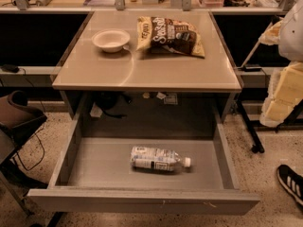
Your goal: Pick blue plastic bottle from top drawer and place on counter
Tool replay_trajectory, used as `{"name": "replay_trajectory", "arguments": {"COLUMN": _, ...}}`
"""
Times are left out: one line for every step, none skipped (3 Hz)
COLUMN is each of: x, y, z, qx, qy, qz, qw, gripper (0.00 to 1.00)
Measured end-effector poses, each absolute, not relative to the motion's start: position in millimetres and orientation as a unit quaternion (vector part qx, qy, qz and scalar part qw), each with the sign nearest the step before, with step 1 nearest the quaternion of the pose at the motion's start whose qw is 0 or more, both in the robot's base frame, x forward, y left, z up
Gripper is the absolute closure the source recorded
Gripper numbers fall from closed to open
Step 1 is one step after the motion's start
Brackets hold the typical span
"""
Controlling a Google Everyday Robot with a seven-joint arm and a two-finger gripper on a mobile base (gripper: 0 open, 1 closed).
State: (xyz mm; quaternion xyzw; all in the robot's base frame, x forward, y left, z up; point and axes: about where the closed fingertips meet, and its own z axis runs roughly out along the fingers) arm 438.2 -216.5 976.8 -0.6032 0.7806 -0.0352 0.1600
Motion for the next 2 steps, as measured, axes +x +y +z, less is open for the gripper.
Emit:
{"name": "replay_trajectory", "arguments": {"x": 438.2, "y": -216.5, "z": 976.8, "qx": -0.603, "qy": 0.781, "qz": -0.035, "qw": 0.16, "gripper": 0.0}}
{"name": "replay_trajectory", "arguments": {"x": 448.0, "y": -216.1, "z": 972.6, "qx": -0.603, "qy": 0.778, "qz": -0.027, "qw": 0.176, "gripper": 0.0}}
